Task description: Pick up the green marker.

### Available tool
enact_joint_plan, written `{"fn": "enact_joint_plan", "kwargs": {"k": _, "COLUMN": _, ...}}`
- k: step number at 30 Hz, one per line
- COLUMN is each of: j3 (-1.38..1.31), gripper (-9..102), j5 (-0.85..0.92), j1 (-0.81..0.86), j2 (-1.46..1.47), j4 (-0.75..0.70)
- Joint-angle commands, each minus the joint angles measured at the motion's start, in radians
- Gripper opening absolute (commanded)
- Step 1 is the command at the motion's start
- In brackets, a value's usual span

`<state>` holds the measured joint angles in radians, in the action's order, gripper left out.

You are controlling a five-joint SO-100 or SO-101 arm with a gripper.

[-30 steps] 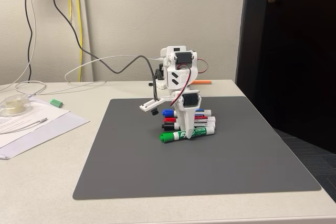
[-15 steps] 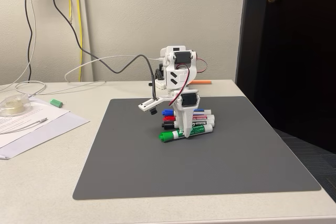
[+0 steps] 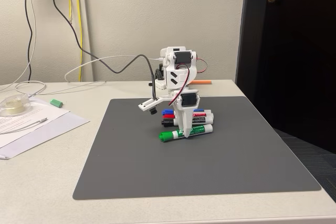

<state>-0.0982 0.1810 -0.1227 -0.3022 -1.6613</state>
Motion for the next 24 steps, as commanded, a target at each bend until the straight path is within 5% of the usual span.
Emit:
{"fn": "enact_joint_plan", "kwargs": {"k": 1, "j3": -0.13, "gripper": 1, "j5": -0.009, "j1": 0.012, "j2": -0.012, "j4": -0.063}}
{"fn": "enact_joint_plan", "kwargs": {"k": 11, "j3": -0.112, "gripper": 1, "j5": -0.109, "j1": -0.032, "j2": -0.275, "j4": -0.089}}
{"fn": "enact_joint_plan", "kwargs": {"k": 24, "j3": 0.563, "gripper": 1, "j5": -0.175, "j1": -0.048, "j2": -1.066, "j4": -0.087}}
